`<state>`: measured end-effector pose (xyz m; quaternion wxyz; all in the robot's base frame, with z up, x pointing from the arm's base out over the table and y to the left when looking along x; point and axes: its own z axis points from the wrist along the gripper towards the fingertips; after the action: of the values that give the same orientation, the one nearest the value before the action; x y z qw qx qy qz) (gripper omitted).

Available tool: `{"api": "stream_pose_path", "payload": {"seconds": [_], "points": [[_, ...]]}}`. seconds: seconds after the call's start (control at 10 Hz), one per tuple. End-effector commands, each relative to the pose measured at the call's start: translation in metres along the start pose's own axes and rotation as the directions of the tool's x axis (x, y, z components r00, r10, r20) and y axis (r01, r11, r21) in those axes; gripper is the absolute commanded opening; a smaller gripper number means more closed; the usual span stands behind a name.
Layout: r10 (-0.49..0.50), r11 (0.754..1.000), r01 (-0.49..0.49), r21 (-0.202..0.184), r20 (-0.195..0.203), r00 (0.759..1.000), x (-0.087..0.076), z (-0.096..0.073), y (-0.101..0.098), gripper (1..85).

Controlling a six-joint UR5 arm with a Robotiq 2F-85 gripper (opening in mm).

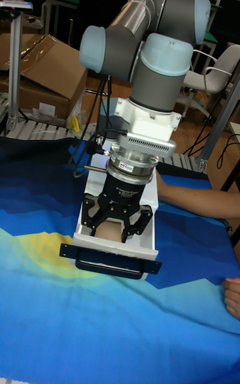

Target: Take something out of a drawer

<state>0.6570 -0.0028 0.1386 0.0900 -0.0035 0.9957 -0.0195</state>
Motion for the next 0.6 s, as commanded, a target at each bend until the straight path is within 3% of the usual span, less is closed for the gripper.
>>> {"api": "stream_pose_path", "payload": {"seconds": [0.0,0.2,0.5], "points": [[0.066,0.998,-0.066,0.016,-0.020,0.998,0.003,-0.010,0.000,1.0],[0.079,0.997,-0.079,-0.002,-0.038,0.996,0.007,-0.015,0.008,1.0],[0.077,0.997,-0.079,-0.023,-0.075,0.994,0.022,-0.040,0.019,1.0]]}}
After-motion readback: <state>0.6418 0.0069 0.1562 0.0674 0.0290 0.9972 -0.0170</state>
